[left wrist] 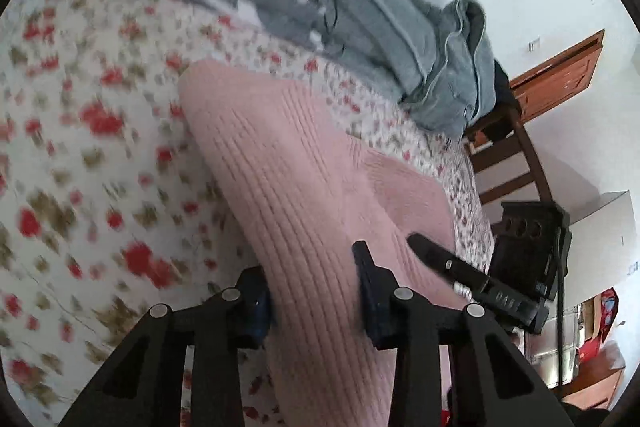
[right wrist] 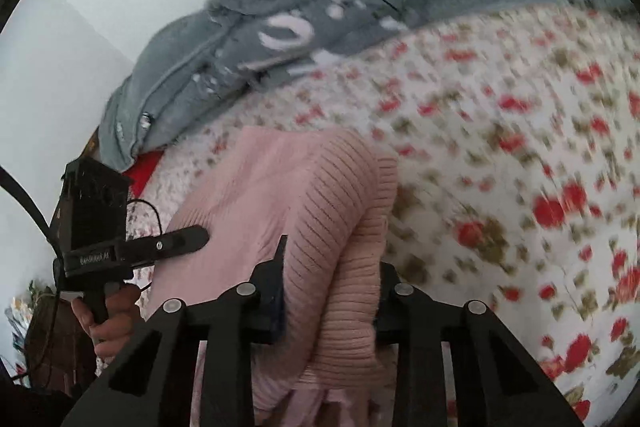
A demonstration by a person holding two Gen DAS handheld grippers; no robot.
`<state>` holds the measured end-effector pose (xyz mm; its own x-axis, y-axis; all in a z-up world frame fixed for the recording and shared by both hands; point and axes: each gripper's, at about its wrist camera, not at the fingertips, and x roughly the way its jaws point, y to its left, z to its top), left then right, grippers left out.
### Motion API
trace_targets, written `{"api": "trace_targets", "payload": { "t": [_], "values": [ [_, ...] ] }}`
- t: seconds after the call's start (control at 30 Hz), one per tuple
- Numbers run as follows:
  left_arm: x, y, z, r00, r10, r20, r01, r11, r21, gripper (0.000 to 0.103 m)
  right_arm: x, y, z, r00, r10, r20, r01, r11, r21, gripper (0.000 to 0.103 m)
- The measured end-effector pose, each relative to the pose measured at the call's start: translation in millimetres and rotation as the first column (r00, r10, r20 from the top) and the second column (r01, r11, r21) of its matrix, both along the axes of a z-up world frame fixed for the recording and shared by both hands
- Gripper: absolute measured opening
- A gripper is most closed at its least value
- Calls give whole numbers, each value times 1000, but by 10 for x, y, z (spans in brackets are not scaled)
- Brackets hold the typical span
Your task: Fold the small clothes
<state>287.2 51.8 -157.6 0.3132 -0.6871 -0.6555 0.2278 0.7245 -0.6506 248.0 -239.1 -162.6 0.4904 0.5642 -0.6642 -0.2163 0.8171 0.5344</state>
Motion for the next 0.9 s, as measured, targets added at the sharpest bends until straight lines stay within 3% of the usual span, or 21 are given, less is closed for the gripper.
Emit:
{"api": "trace_targets", "payload": {
  "t": [0.07,0.17,0.27,0.4,0.5,0.57,0.73,0.9],
  "values": [
    [89,144,137,999,22,26,-22,1000,16,34,42,152,103,999,11,30,-11,1000,-12,29],
    [235,403,263,998,52,33,-54,997,53,34,211,369,116,999,31,29,-32,998,46,28],
    [392,560,167,997,71,5,-71,989,126,35,368,600,31,998,48,30,-49,997,55,28],
    [503,602,-215,993,101,-52,-88,973,215,41,512,851,-184,998,47,32,-44,994,-96,29],
    [473,677,-291,991,125,-39,-116,977,177,56,532,872,-194,995,64,73,-51,985,-166,37],
    [429,703,-249,991,132,-9,-127,970,206,63,512,851,-141,993,64,95,-42,974,-221,45],
    [214,765,24,983,147,113,-172,951,256,63,260,759,219,978,57,200,-8,972,-235,45],
    [60,827,294,953,195,232,-261,917,301,63,-35,1097,522,925,116,362,-16,964,-267,45]
  ]
}}
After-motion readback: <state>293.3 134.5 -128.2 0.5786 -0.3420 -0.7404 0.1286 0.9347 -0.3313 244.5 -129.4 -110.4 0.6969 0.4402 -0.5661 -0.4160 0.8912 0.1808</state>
